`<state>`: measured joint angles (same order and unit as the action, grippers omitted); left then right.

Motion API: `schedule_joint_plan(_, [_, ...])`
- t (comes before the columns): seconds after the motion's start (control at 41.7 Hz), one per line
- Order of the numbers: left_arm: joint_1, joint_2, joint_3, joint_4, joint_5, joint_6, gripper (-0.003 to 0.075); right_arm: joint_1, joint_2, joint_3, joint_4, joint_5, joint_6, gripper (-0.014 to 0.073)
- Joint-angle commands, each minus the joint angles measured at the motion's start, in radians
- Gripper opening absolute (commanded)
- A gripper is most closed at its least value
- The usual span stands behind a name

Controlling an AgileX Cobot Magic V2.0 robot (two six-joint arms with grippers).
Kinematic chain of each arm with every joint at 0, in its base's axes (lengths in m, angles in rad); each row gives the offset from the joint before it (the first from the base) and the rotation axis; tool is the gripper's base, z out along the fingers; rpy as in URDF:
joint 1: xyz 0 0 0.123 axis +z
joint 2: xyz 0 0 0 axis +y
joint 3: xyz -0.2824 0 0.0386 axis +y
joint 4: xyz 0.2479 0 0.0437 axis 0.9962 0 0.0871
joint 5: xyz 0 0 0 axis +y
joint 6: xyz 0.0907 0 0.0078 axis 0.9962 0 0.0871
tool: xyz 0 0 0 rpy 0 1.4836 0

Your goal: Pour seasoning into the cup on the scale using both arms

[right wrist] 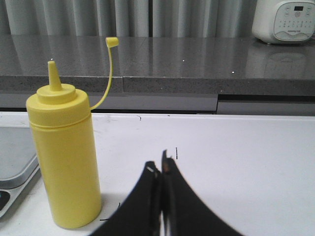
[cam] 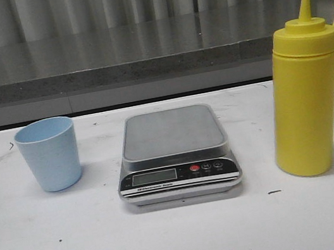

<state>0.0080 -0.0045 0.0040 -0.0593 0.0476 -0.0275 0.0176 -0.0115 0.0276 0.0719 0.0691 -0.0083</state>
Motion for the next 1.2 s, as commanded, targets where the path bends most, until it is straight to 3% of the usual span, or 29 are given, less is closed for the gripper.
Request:
schedule_joint_plan(0.0, [0.001,-0.016,0.025,-0.010,-0.077,-0.003,-0.0020,-0.005,-0.015,-0.006,-0.008,-0.075,-0.001,-0.0068])
schedule_joint_plan(0.599, [0.001,-0.016,0.025,-0.010,-0.080,-0.003,-0.0020,-0.005,-0.015,-0.006,-0.008,-0.084,-0.001,-0.0068])
schedule_joint_plan(0.791, [0.001,-0.016,0.008,-0.010,-0.154,-0.003,-0.0020,-0.005,-0.015,-0.050,0.000,-0.103,-0.001,-0.0068])
schedule_joint_plan(0.959, [0.001,-0.014,-0.134,-0.010,-0.090,-0.003,-0.0020,-0.005,-0.007,-0.210,-0.001,0.046,-0.001,-0.0068])
schedule_joint_plan(1.175, [0.001,0.076,-0.419,-0.010,0.140,-0.003,-0.0020,-0.005,0.124,-0.446,-0.039,0.227,-0.002,-0.0068])
